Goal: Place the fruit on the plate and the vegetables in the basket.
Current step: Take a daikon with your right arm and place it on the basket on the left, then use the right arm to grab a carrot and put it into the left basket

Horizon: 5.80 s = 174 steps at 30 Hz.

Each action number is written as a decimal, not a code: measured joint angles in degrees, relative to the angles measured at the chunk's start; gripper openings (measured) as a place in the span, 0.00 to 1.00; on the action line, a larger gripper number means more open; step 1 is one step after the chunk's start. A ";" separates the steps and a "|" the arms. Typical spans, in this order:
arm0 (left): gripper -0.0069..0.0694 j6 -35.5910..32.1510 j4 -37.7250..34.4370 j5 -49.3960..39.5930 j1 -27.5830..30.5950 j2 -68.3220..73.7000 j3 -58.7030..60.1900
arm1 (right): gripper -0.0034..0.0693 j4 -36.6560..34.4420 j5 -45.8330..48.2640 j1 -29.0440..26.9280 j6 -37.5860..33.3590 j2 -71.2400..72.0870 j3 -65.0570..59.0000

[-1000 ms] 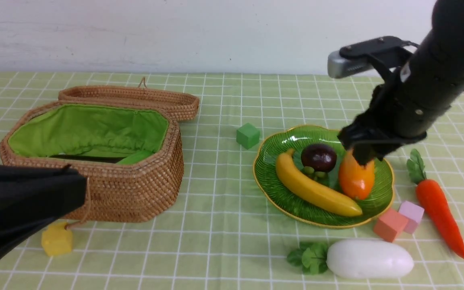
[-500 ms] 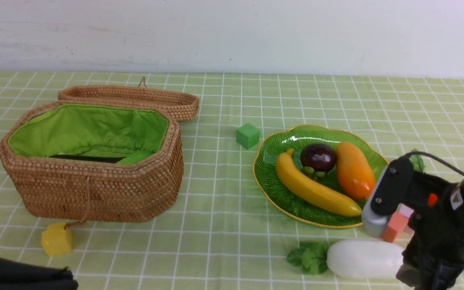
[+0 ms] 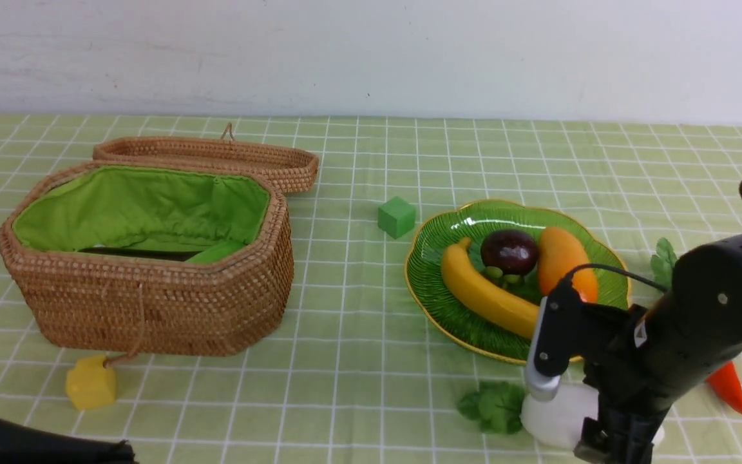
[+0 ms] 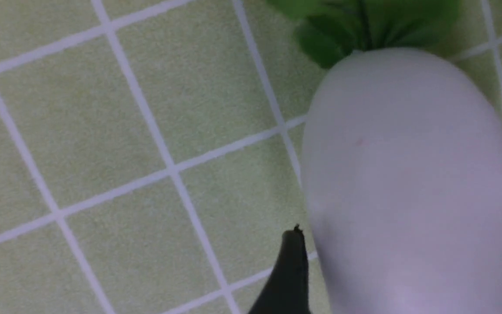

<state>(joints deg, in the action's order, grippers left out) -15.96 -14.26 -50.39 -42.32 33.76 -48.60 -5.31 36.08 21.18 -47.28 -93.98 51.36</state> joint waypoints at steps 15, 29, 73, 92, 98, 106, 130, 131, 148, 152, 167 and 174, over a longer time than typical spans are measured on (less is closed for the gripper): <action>0.10 0.00 0.01 -0.05 0.00 0.00 0.00 | 0.77 -0.42 -0.70 0.00 -0.07 -3.82 0.21; 0.11 0.45 0.11 0.57 0.00 0.00 0.00 | 0.77 -1.36 -0.23 -0.05 -0.20 -3.93 0.34; 0.12 33.16 34.85 4.06 0.00 -0.15 0.00 | 0.77 -20.85 16.60 14.38 13.22 6.14 29.24; 0.12 60.22 57.87 3.08 0.00 -1.12 0.00 | 0.77 -20.04 -3.84 20.93 15.57 -41.56 83.76; 0.11 60.22 57.87 3.13 0.00 -1.12 0.00 | 0.97 -19.02 -1.62 20.97 16.11 -43.80 85.66; 0.11 58.89 56.62 4.31 0.00 -1.12 0.00 | 0.83 -10.59 16.37 20.97 22.47 -35.92 85.85; 0.12 7.54 3.44 9.24 0.00 -1.12 0.00 | 0.10 11.45 34.86 -6.33 52.00 -0.54 36.04; 0.12 7.25 3.39 9.06 0.00 -1.12 0.00 | 0.13 10.69 33.44 -10.18 52.73 -0.61 31.21; 0.13 6.85 3.39 9.59 0.00 -1.12 0.00 | 0.74 2.05 8.23 -26.80 49.17 -15.52 17.99; 0.14 6.85 3.45 9.52 0.00 -1.12 0.00 | 0.65 1.80 7.30 -26.80 47.28 -16.48 18.38; 0.14 14.69 11.93 7.77 0.00 -1.12 0.00 | 0.46 -3.57 21.66 -26.25 45.44 -4.15 23.40; 0.14 38.82 35.30 6.60 0.00 -3.45 0.00 | 0.46 -14.38 25.20 -11.45 35.52 3.61 36.18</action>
<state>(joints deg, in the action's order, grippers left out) 22.86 21.04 -43.79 -42.32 30.31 -48.60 -19.69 61.29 9.73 -11.76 -90.37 87.55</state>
